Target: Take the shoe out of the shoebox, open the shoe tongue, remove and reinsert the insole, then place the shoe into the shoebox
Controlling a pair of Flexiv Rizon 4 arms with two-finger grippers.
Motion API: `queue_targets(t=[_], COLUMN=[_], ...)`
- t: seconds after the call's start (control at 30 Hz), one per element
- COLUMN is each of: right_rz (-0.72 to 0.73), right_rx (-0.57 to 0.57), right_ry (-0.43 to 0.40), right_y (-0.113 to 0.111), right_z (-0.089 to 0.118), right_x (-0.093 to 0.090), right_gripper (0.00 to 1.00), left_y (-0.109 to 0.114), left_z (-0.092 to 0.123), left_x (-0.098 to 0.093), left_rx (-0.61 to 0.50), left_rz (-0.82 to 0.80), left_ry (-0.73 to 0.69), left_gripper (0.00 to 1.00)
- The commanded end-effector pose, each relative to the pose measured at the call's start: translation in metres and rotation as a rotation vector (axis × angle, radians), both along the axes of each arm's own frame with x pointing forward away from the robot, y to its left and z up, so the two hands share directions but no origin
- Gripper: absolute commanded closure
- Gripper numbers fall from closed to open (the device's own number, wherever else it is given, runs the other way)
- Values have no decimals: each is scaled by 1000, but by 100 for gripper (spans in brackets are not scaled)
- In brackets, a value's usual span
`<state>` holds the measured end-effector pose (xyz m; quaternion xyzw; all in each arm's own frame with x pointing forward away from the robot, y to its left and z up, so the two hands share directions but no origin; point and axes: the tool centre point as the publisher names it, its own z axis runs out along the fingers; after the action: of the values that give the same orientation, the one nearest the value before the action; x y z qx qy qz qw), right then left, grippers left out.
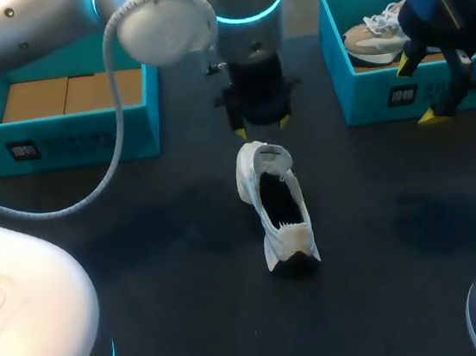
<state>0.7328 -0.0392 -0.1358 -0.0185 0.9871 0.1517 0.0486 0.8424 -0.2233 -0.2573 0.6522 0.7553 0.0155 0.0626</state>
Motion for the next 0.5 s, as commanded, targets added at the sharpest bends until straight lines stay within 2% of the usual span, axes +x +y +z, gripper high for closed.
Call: queue_targets(t=[0.03, 0.13, 0.3, 0.5], right_rz=[-1, -1, -1, -1], right_rx=[-3, -3, -3, -3], right_ry=[3, 3, 3, 3], right_y=[1, 1, 1, 1], right_z=[0, 0, 0, 0], right_x=[2, 2, 2, 2], right_gripper=[0, 0, 0, 0], left_y=[-9, -10, -9, -6], left_z=[-23, -32, -41, -50], left_x=[4, 2, -4, -16], left_rx=[14, 20, 24, 34], left_rz=[-5, -9, -11, -25], left_ry=[0, 16, 47, 83], left_gripper=[45, 44, 53, 56])
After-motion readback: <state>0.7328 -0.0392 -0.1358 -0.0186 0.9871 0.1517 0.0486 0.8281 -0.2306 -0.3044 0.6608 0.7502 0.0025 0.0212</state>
